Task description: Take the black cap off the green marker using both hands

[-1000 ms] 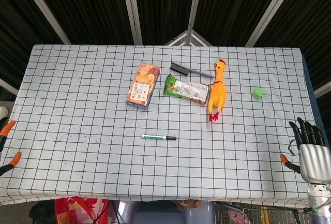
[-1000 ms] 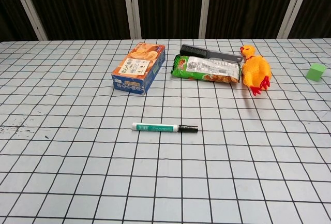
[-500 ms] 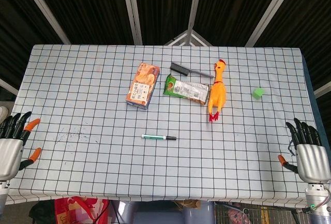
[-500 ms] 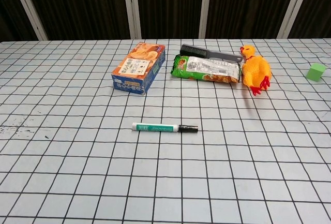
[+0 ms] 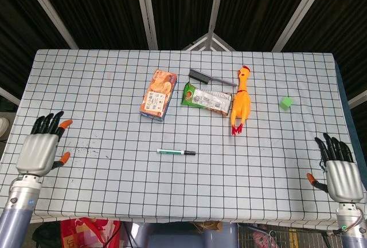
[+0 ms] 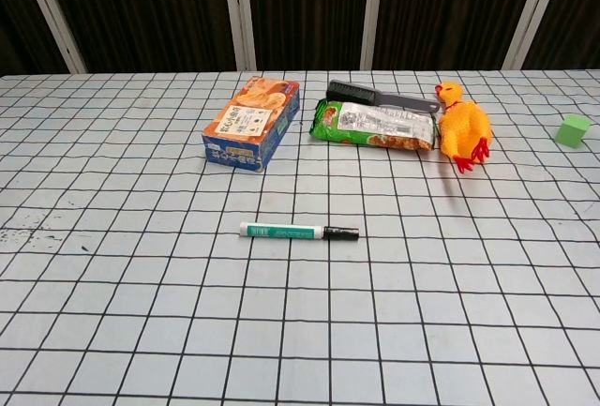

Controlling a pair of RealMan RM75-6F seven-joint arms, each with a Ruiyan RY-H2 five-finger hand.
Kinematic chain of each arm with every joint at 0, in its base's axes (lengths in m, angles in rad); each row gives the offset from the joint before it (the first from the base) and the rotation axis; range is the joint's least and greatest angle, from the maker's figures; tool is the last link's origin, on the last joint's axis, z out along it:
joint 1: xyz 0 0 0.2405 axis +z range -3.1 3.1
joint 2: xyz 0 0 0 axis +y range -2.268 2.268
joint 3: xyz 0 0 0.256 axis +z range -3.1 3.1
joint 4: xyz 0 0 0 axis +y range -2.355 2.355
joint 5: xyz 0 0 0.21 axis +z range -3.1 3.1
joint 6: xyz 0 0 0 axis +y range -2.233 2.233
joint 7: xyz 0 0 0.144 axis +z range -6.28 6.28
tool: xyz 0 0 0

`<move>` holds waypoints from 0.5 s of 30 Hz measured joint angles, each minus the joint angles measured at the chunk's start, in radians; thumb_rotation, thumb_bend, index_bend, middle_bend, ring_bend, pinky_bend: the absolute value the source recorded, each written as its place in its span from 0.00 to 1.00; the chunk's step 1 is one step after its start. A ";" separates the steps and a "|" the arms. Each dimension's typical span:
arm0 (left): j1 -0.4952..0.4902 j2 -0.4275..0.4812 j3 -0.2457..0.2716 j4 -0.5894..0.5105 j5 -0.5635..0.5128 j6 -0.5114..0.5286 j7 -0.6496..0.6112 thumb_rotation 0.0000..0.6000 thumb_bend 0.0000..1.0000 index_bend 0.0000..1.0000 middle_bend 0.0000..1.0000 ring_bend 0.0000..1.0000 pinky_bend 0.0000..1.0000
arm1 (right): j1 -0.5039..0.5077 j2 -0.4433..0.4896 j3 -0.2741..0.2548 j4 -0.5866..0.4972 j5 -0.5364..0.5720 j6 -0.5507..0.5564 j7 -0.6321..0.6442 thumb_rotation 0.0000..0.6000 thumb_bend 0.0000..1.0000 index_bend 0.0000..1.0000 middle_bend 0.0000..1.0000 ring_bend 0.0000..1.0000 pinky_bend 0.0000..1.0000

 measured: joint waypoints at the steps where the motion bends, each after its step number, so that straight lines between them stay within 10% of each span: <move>1: -0.020 -0.015 -0.008 0.014 -0.016 -0.003 0.026 1.00 0.39 0.17 0.00 0.00 0.00 | -0.001 -0.001 0.000 0.002 0.002 0.001 0.001 1.00 0.21 0.11 0.00 0.00 0.09; 15: -0.305 -0.317 -0.120 0.286 -0.176 -0.082 0.129 1.00 0.39 0.20 0.00 0.00 0.00 | 0.004 -0.032 -0.003 0.024 0.033 -0.029 -0.021 1.00 0.21 0.11 0.00 0.00 0.09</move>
